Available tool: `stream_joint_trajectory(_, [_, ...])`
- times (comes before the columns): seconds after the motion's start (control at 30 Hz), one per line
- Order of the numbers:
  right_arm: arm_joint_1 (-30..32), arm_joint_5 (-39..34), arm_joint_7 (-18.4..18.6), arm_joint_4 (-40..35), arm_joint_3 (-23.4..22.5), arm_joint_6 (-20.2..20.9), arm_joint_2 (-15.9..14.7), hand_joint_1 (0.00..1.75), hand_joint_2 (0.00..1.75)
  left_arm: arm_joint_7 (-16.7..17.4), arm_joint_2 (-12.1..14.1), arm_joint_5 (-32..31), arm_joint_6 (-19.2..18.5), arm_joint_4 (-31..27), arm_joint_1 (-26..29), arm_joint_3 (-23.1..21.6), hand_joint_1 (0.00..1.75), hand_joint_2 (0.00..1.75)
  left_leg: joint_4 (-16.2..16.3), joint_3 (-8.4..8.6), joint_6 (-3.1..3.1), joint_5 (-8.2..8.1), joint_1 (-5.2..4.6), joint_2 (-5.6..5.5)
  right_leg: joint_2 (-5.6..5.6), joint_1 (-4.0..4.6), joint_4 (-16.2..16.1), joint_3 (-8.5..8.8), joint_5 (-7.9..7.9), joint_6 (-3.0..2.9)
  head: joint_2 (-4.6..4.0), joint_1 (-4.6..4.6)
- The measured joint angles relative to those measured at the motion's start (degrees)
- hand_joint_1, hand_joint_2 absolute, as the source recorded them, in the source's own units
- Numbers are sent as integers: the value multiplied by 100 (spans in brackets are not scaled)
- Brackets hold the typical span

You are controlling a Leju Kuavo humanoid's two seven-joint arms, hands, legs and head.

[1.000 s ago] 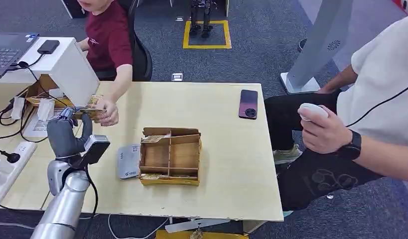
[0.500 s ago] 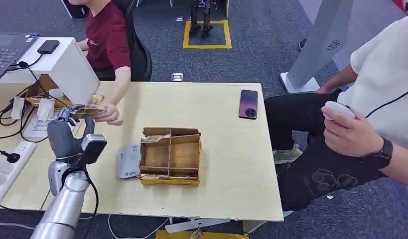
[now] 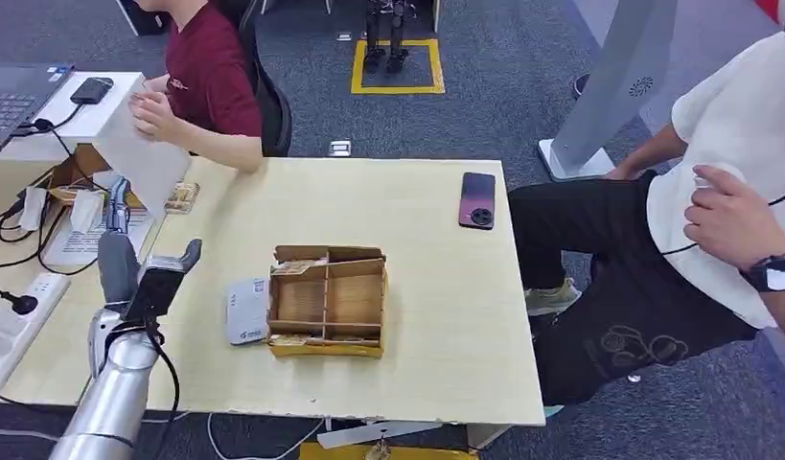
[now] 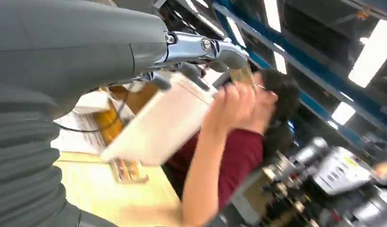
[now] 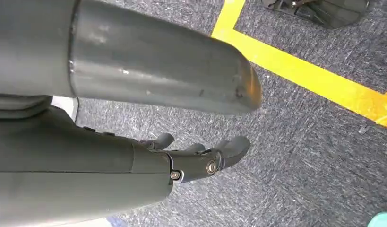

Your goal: Pass the card to the sensor for recognition and then transmit it.

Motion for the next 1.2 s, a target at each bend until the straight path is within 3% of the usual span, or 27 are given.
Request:
stream_joint_trajectory(0.1, [8,-13,-2,0,-57,0,0,0,0,-265,74,-138,-360,-577,419,-112,0,175,0,0,1,-2,-1,0,3,-1,0,-2,-1,0,0,-2])
stream_joint_trajectory(0.23, [15,-15,-20,0,-177,0,0,0,0,-510,127,-769,-253,-1482,1156,-653,0,175,0,-2,6,-8,-7,1,0,-6,-2,-4,-5,6,0,0])
stream_joint_trajectory(0.4, [21,20,-20,0,-256,4,0,0,0,-632,368,-1537,-38,-2030,1641,-1395,0,175,0,-2,9,-10,-8,1,0,-7,-3,-5,-5,6,0,0])
stream_joint_trajectory(0.47, [22,46,-17,0,-302,4,-2,0,0,-659,494,-1551,18,-2156,1773,-1754,0,175,0,-1,9,-9,-7,1,-1,-7,-3,-5,-5,6,0,0])
stream_joint_trajectory(0.6, [23,55,-18,-2,-378,0,-11,0,0,-685,677,-896,-239,-2464,1869,-2288,0,175,0,-2,9,-5,-7,0,-2,-6,-2,-3,-4,5,0,0])
stream_joint_trajectory(0.7, [26,112,-15,-2,-448,0,-11,0,0,-663,842,-1253,-259,-2613,1915,-2525,0,175,0,-2,9,-5,-7,-1,-2,-6,-2,-3,-4,5,0,-2])
stream_joint_trajectory(0.77, [25,147,-15,-2,-468,4,-11,0,0,-479,955,-1802,-169,-2620,1924,-2665,0,175,0,-2,9,-5,-7,-1,-3,-6,-2,-4,-4,5,0,0])
stream_joint_trajectory(0.87, [20,227,-57,-18,-472,4,-11,0,0,-52,1102,-2766,261,-2488,1823,-2892,0,175,-1,-3,9,-5,-7,-1,-4,-6,-2,-3,-4,5,0,0])
stream_joint_trajectory(1.03, [-3,297,-94,-26,-536,-2,-13,0,0,638,1196,-3616,836,-1985,1486,-3161,0,175,0,-2,8,-3,-7,-1,-5,-7,-2,-1,-1,7,0,0])
stream_joint_trajectory(1.2, [-8,310,-103,-26,-612,-7,-15,0,0,928,1218,-3683,1008,-1584,1287,-3289,0,175,0,-1,8,-2,-7,-1,-2,-7,-2,-3,2,6,0,0])
